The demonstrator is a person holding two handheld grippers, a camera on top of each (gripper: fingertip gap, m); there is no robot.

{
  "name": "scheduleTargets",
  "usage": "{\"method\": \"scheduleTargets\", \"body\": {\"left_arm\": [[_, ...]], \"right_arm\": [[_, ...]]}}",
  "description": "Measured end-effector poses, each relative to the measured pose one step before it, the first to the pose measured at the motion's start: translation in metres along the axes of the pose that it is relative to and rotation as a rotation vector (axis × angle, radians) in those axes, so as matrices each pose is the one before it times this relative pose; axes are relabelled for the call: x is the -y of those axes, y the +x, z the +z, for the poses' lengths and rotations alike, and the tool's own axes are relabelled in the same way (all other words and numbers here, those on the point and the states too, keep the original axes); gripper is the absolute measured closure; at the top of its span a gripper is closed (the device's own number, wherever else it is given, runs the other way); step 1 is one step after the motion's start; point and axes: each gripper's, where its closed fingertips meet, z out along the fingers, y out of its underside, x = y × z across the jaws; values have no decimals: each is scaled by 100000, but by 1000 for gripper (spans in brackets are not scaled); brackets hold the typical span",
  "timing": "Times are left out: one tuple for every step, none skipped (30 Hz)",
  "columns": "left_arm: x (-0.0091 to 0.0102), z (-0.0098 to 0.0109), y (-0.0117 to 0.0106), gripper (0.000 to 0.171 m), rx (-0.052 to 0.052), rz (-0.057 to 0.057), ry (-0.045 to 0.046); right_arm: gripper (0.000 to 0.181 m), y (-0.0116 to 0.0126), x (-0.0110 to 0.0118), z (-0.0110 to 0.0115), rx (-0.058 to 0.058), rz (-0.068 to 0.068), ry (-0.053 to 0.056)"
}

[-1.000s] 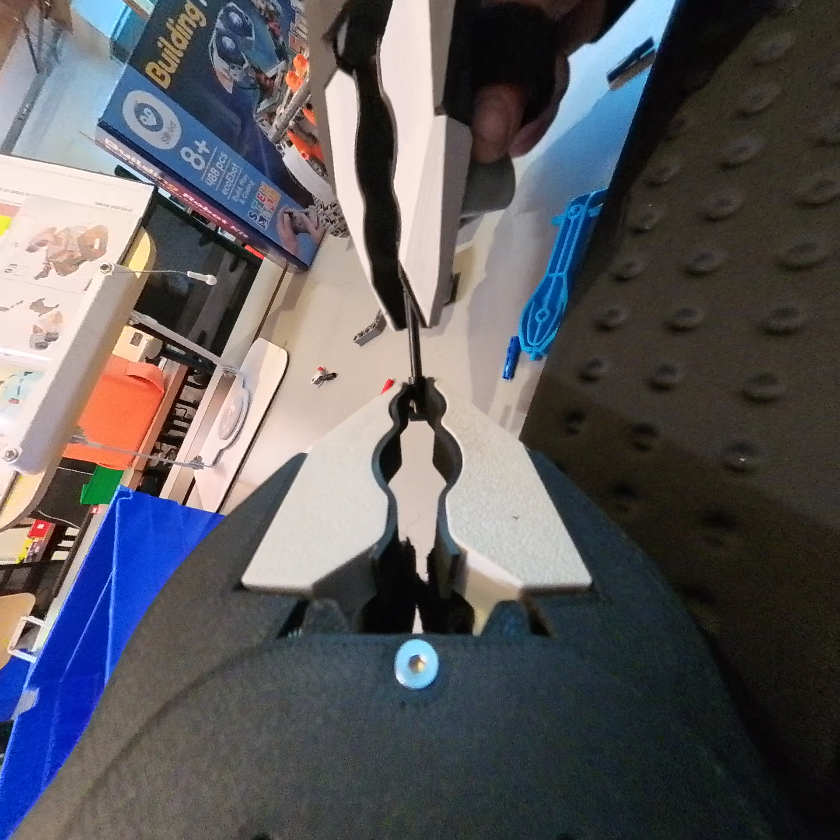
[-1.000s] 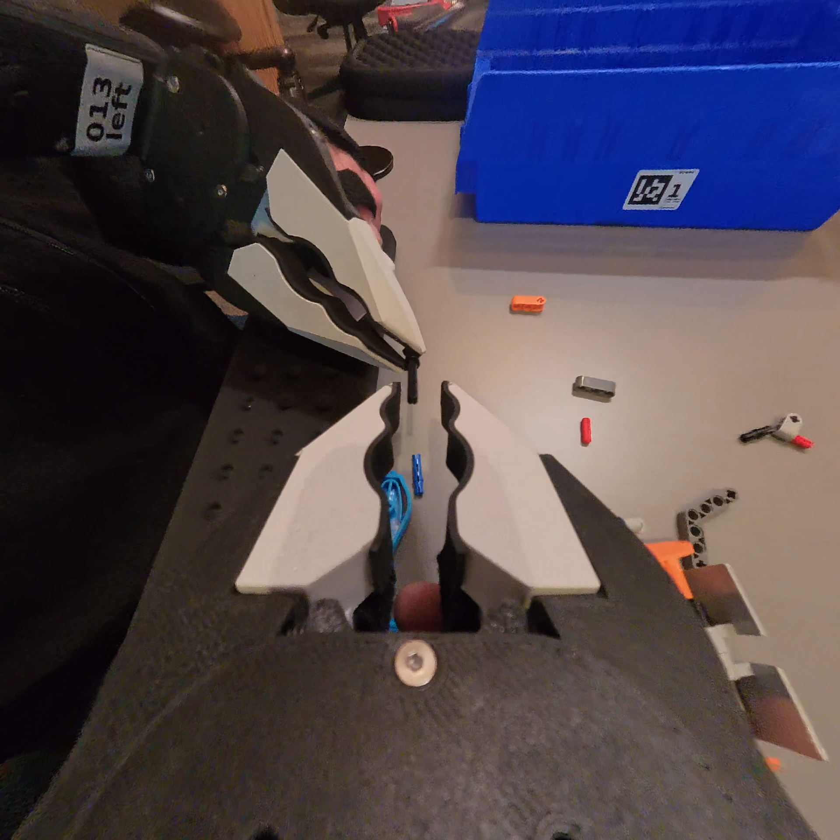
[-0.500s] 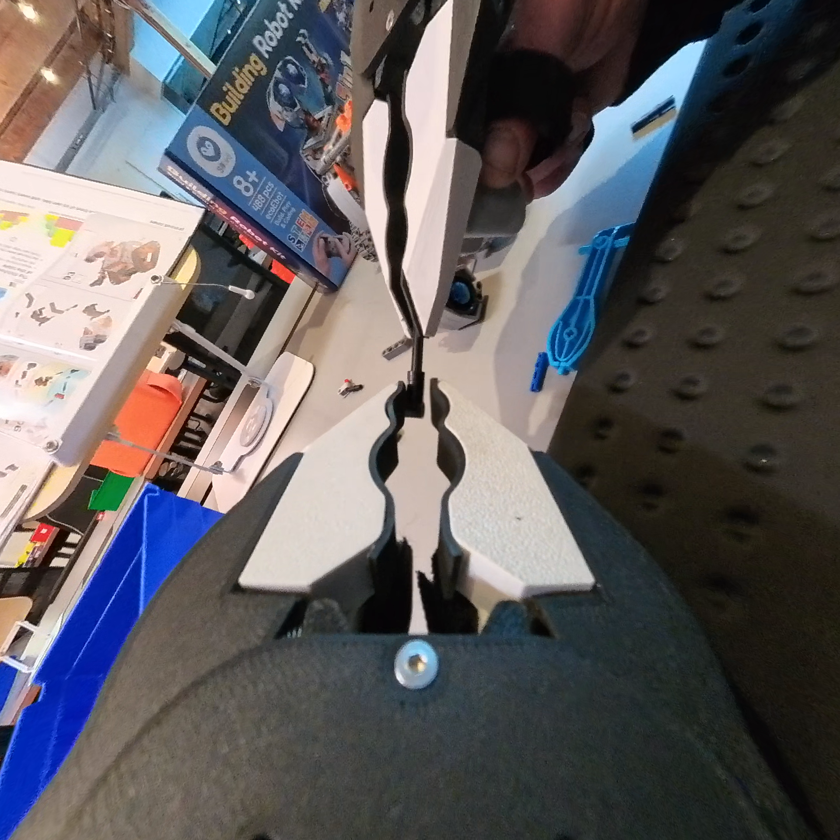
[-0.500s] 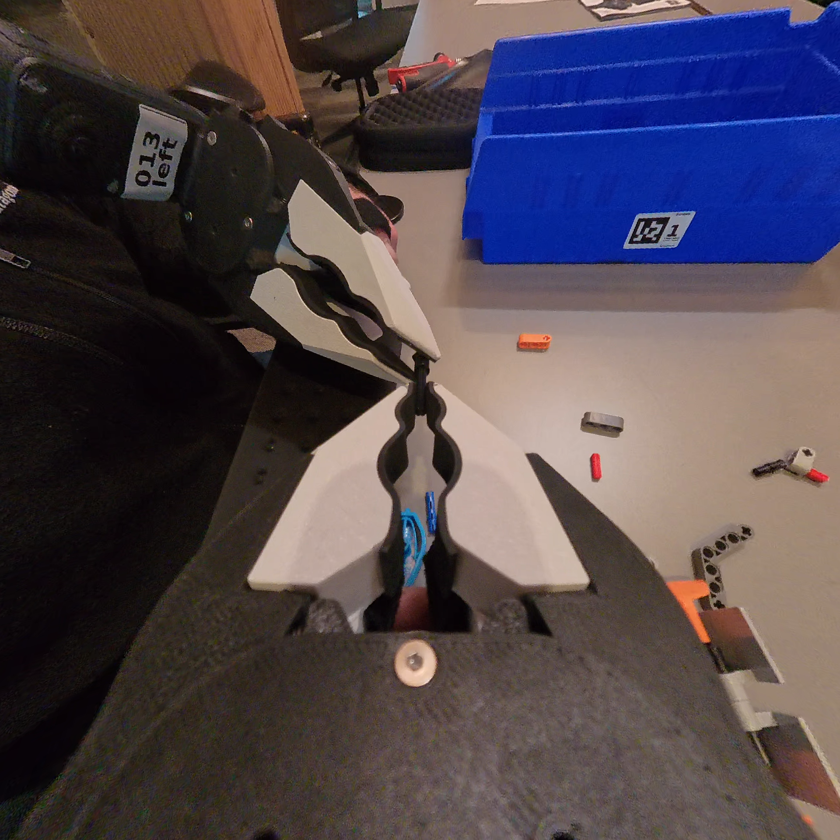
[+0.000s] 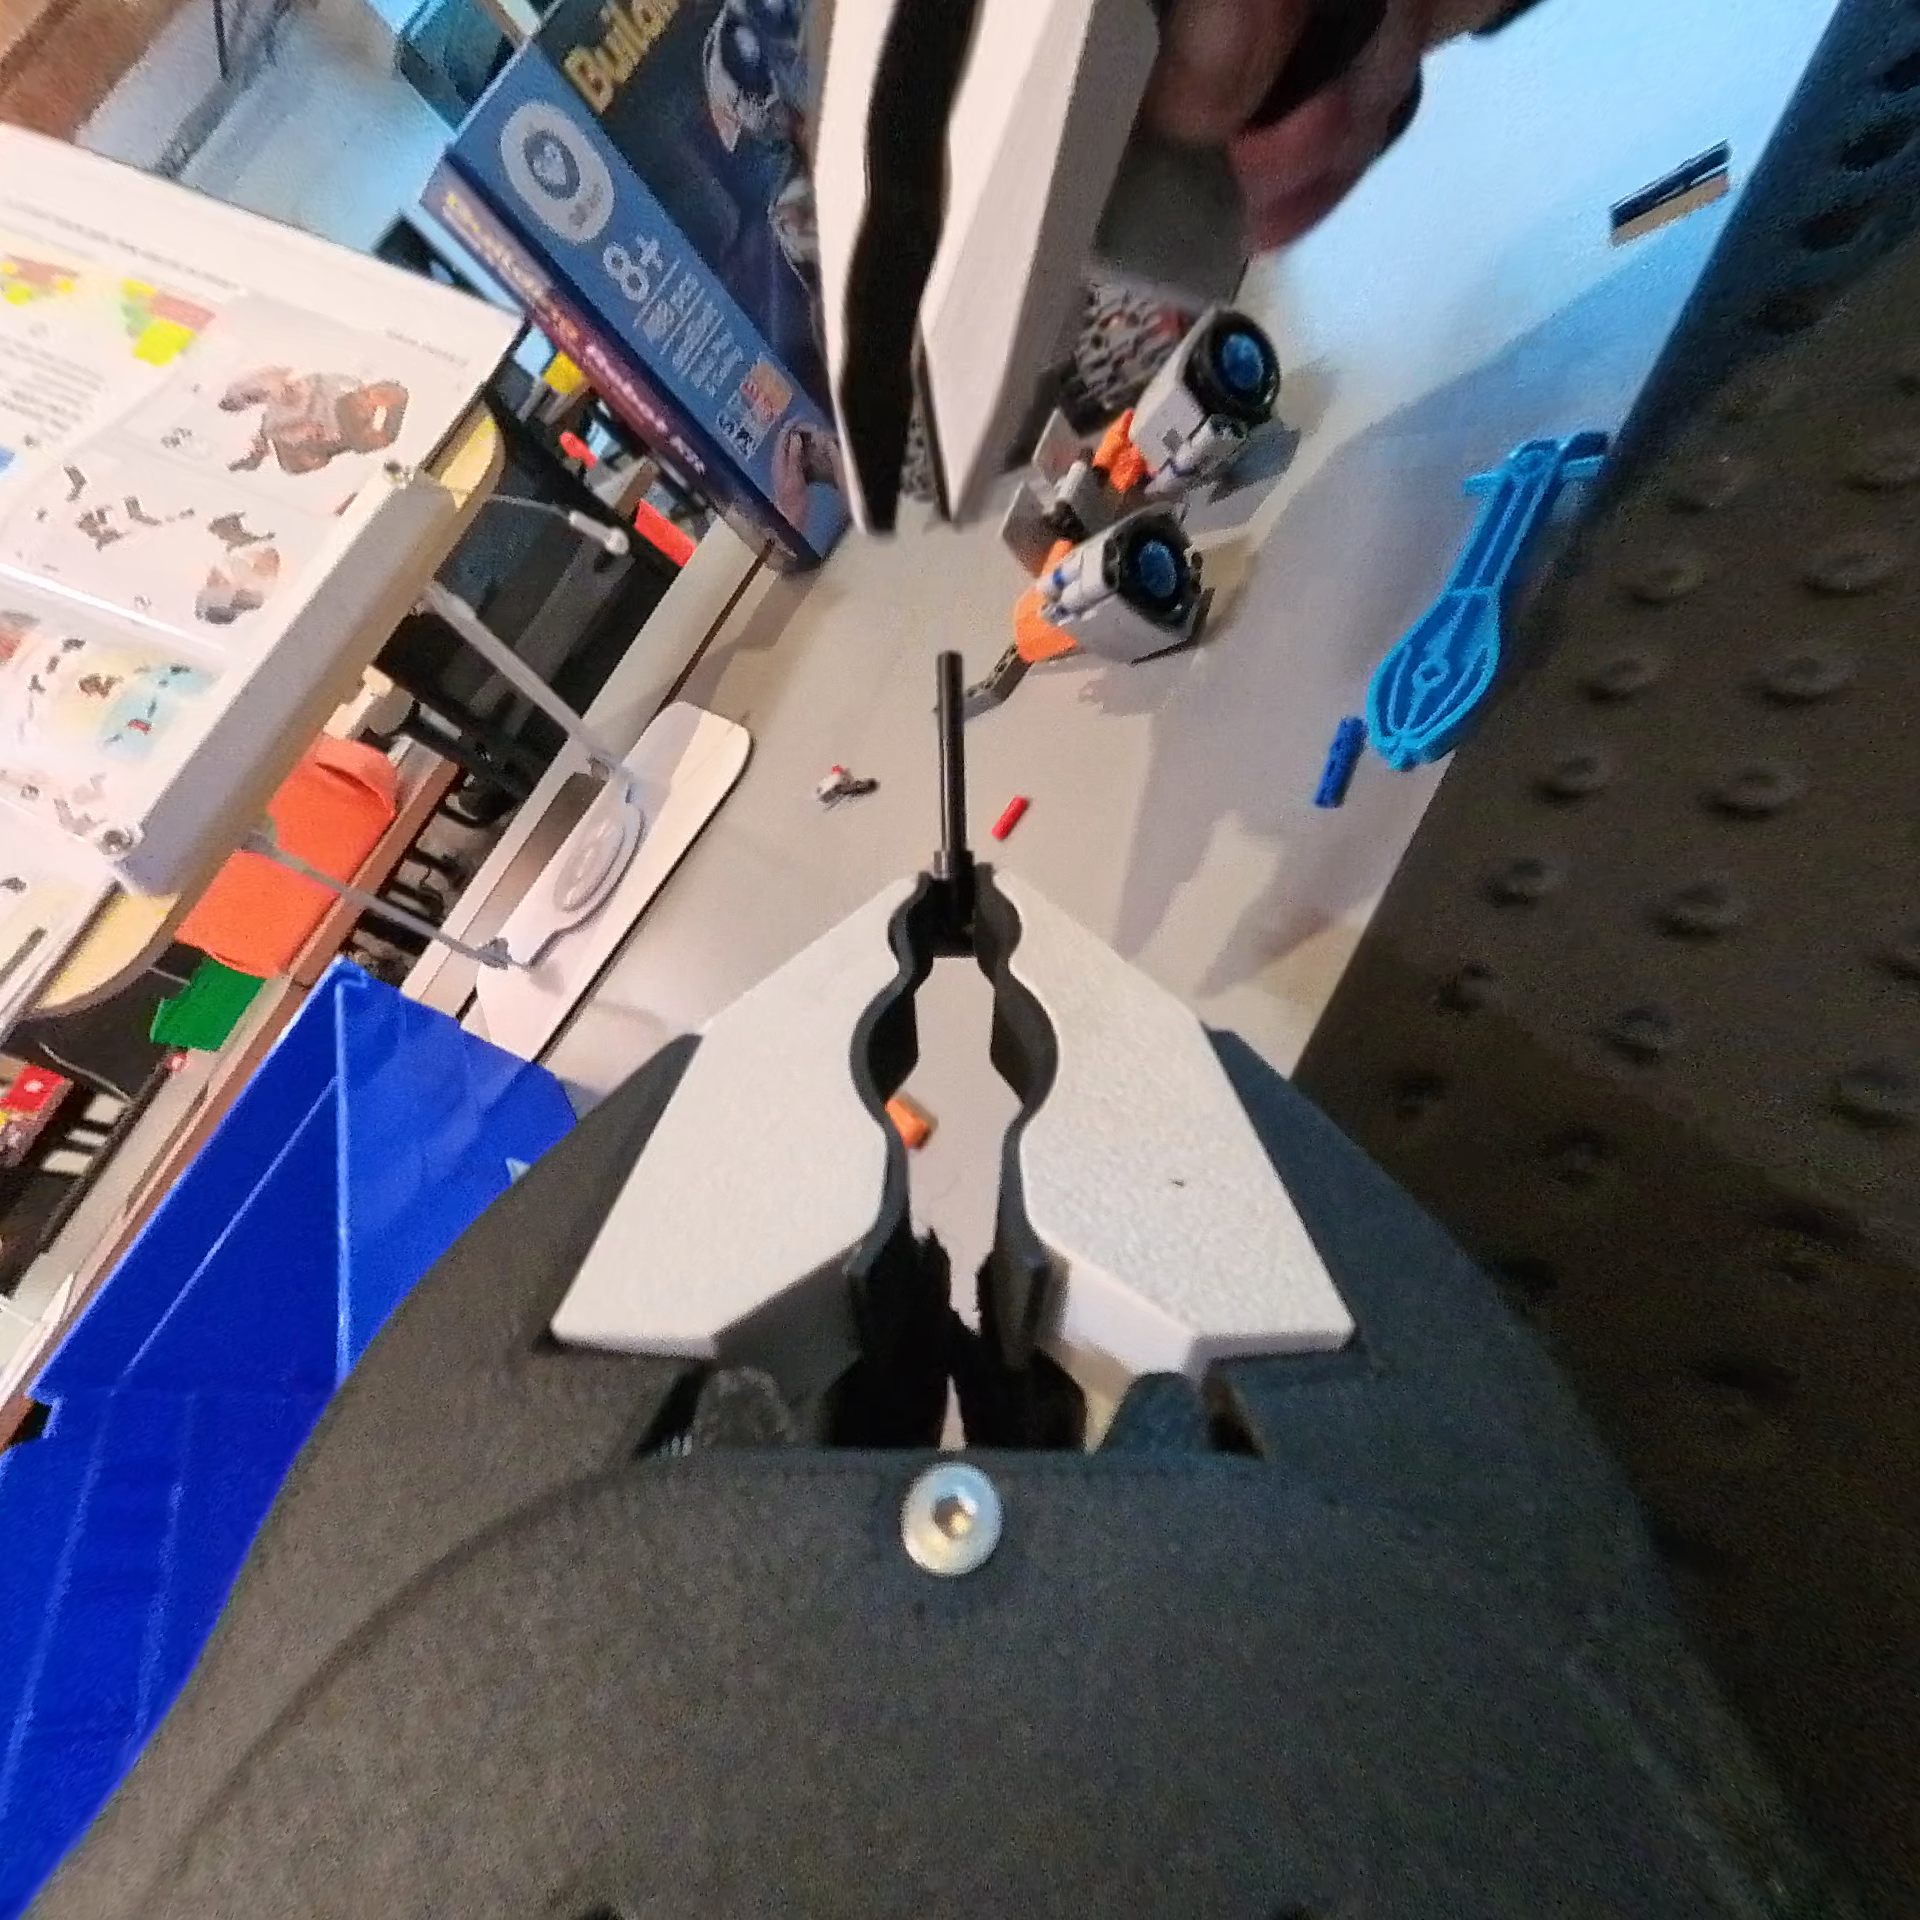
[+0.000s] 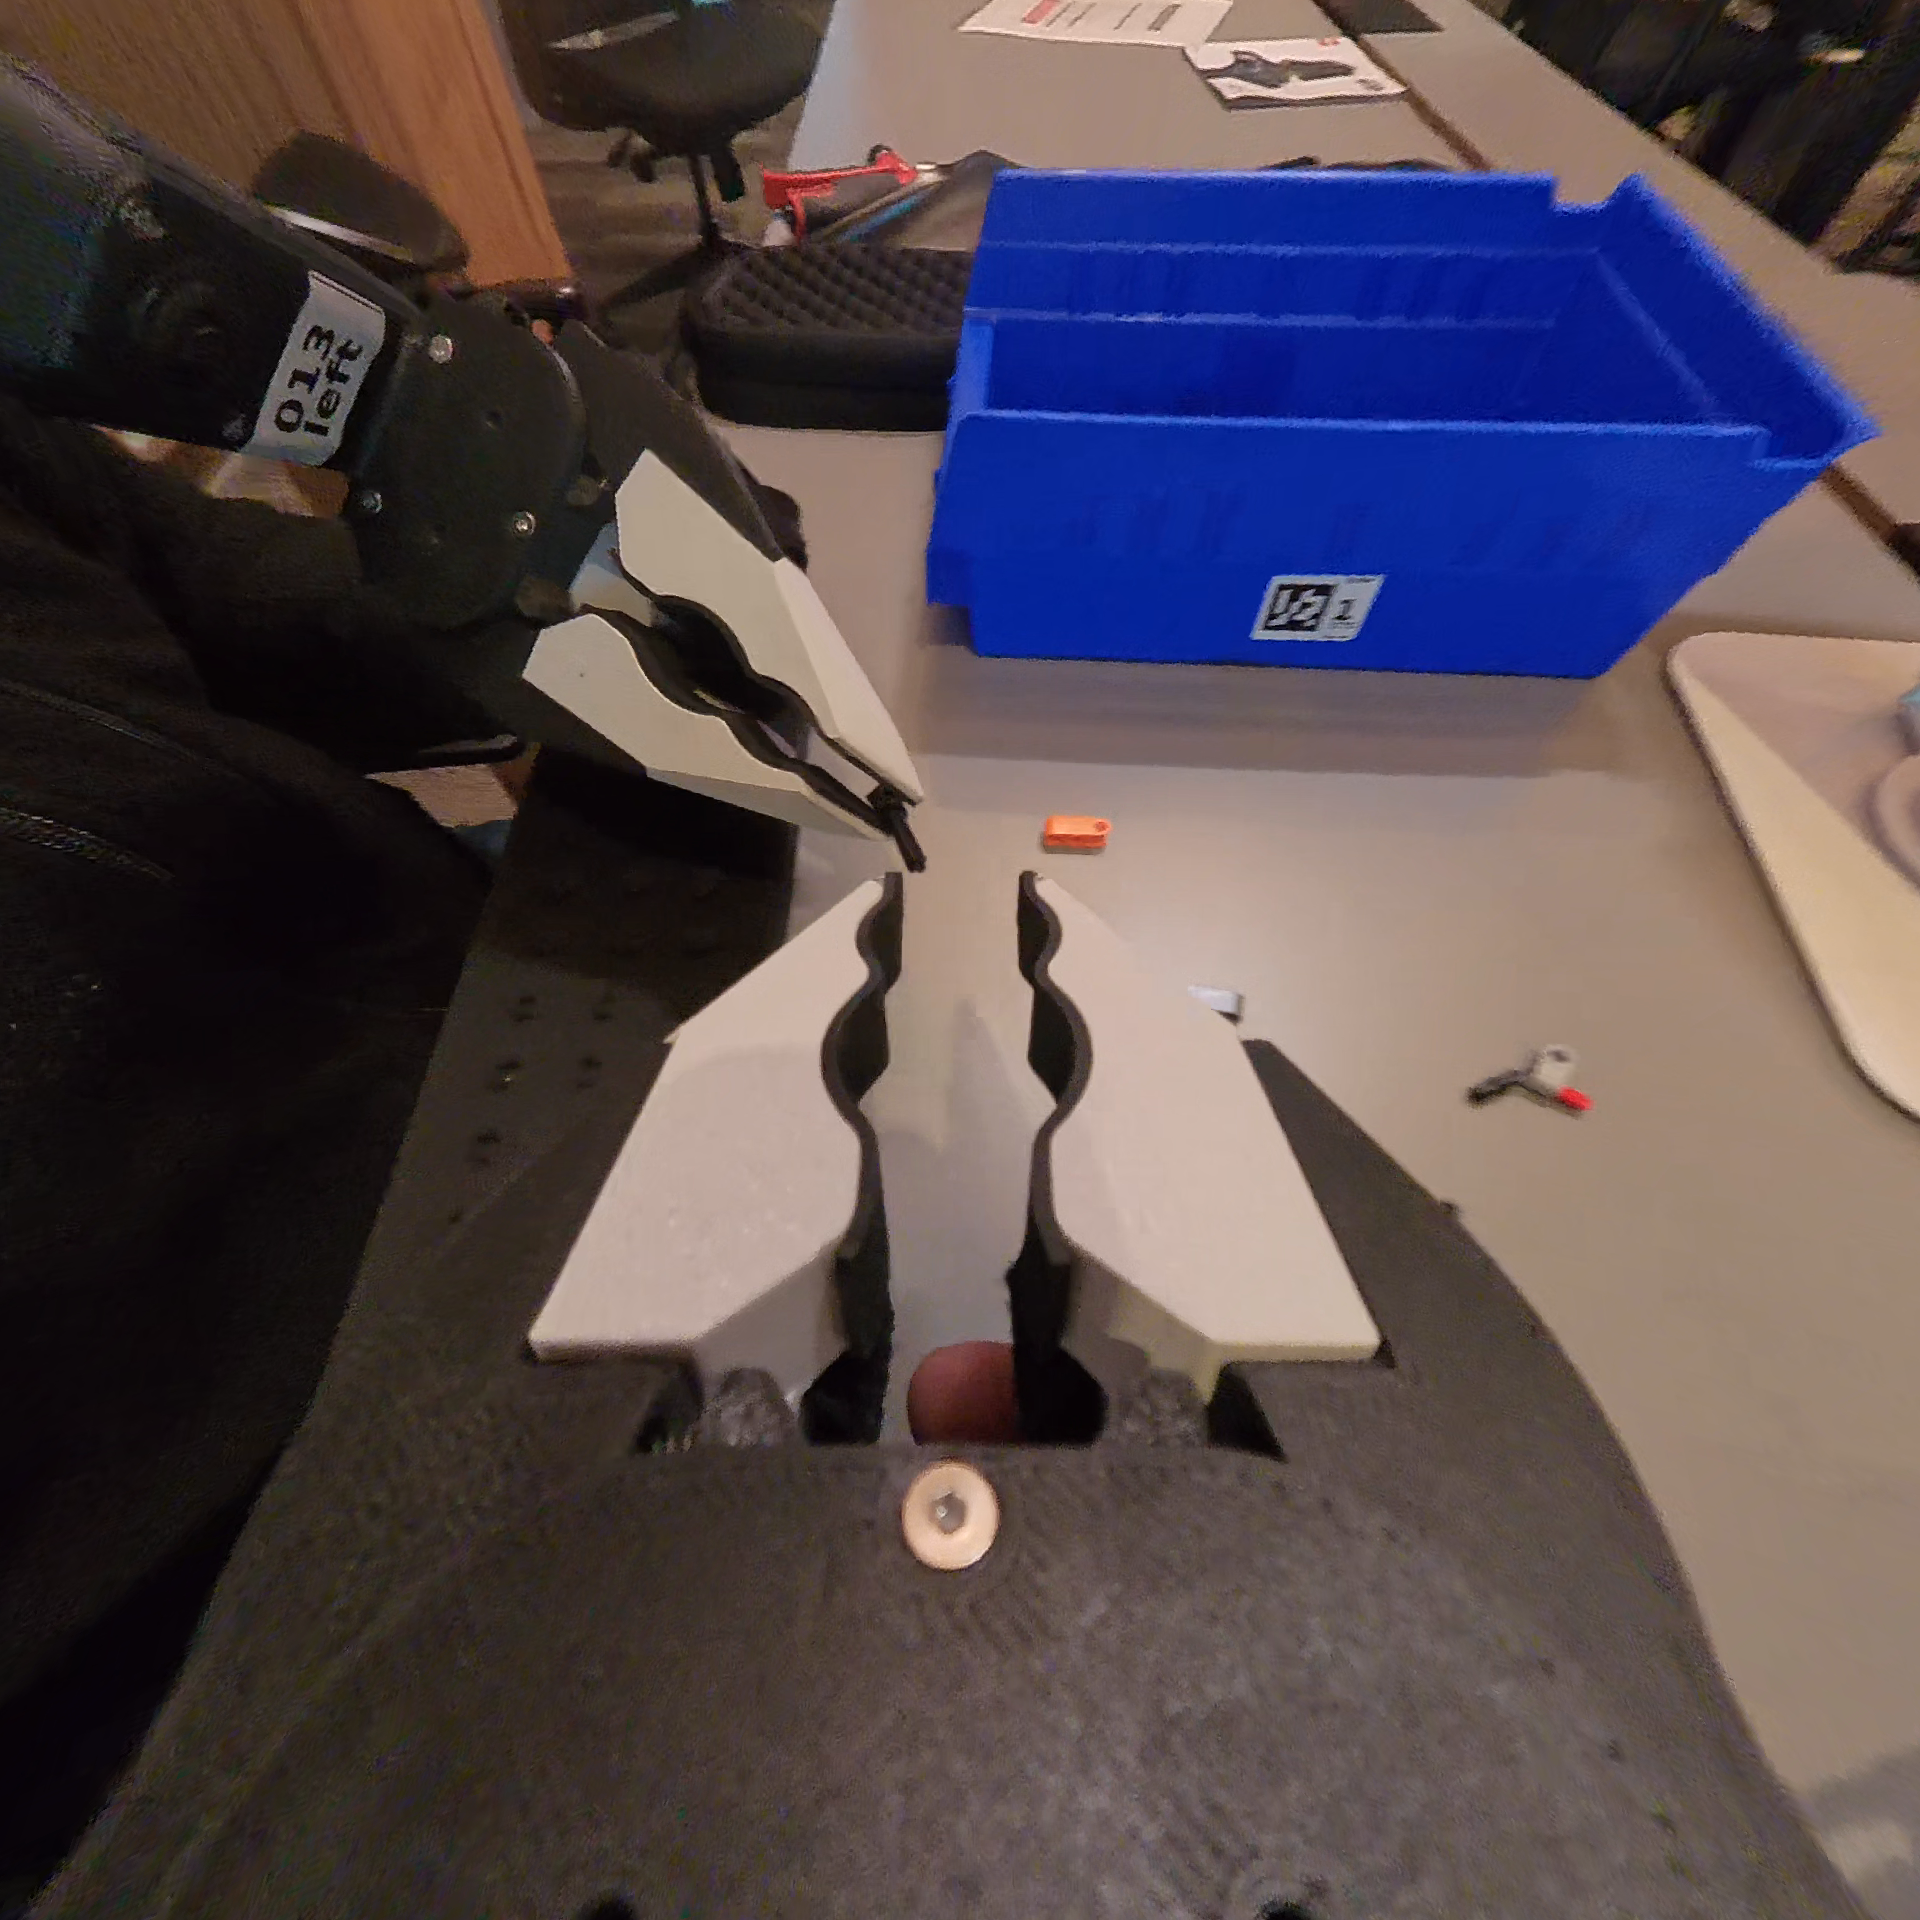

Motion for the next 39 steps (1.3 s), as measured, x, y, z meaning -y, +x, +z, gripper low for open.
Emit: {"method": "scheduleTargets", "body": {"left_arm": [[-466,46,-73,167,-648,-1135,-1224],[-572,93,4,167,-1077,-1203,-1809],[-403,13,-187,167,560,-634,-641],[-327,-33,-180,167,474,-714,-428],[-404,-17,-64,167,-514,-1087,-1144],[-349,-8,-64,167,-541,-1036,-836],[-289,-1,-104,167,-124,-1097,-437],[-328,46,0,166,-639,-1108,-658],[-310,87,52,166,-706,-641,-732],[-188,75,-24,166,225,-68,-281],[-98,24,-75,166,469,-138,-168],[-1,-5,-30,167,-94,-449,139],[27,-9,-26,167,-196,-486,379],[-65,-19,-60,167,59,-257,59],[-115,-36,-90,167,472,-102,-94],[-92,-65,-53,166,297,-256,264],[-90,-58,-7,167,-116,-542,323],[-82,-60,-51,167,-28,-451,186],[-41,-31,-63,167,1,-295,290],[18,-35,-13,167,-188,-297,467],[62,-34,16,167,-140,-154,455],[35,-23,-15,167,209,171,272],[34,-35,-5,167,248,163,340],[45,-38,3,167,46,-67,441],[42,-31,-1,167,-158,-243,408],[26,-9,5,167,-272,-280,359],[27,1,28,167,-388,-254,271],[33,7,32,167,-427,-108,256],[12,11,44,166,-474,-50,215],[21,18,44,166,-447,-64,131],[33,13,25,166,-272,-14,212],[36,-11,4,166,-84,-20,203],[6,-11,-9,166,-45,-92,108],[16,-25,-2,166,-9,-132,201],[46,-36,-17,166,85,-110,298],[12,-19,-23,166,26,-222,153],[-13,-2,-6,166,-150,-301,46],[21,-8,6,166,-199,-193,189],[29,-15,-4,166,-122,-74,243]], "right_arm": [[162,542,322,-495,-2807,-1715,-553],[161,645,319,-528,-3135,-1729,-832],[160,828,278,-566,-3959,-1571,-1303],[160,999,146,-543,-4796,-1885,-2228],[160,1032,6,-475,-4933,-2061,-3140],[159,995,-70,-385,-4515,-1684,-3410],[158,925,-108,-274,-3887,-1328,-3300],[158,808,-199,-100,-3066,-1195,-3682],[156,649,-251,63,-2150,-1082,-3936],[154,496,-187,201,-1269,-841,-3634],[154,294,-134,331,-281,-760,-3282],[153,114,-62,443,608,-1182,-2952],[152,72,-57,472,595,-1522,-2925],[152,179,-105,397,4,-1316,-3003],[152,128,-134,367,373,-1104,-2815],[154,-110,-219,438,2029,-1065,-2876],[156,-221,-474,593,3342,-10,-4136],[156,-193,-737,801,3734,1453,-5686],[156,-131,-803,966,3499,1770,-6014],[156,-111,-772,1035,3101,1354,-5697],[157,-47,-751,1004,2391,1210,-5586],[156,53,-680,894,1301,1059,-5076],[155,87,-550,725,584,605,-4063],[154,128,-371,546,52,624,-2708],[155,191,-179,386,-255,1077,-1271],[156,91,-85,306,454,1179,-600],[156,-5,-66,335,1122,1025,-680],[156,33,-75,342,925,768,-883],[156,62,-94,371,575,462,-1175],[156,36,-137,395,882,353,-1548],[157,5,-122,404,1104,488,-1543],[157,45,-123,374,934,719,-1432],[158,62,-133,340,851,709,-1358],[159,33,-115,294,843,382,-1142],[164,50,-74,214,407,-23,-722],[166,30,-33,109,301,-205,-438],[170,-119,-53,100,1151,-250,-501],[174,-117,-40,137,853,-378,-377],[176,-7,6,91,20,-620,-6]]}}
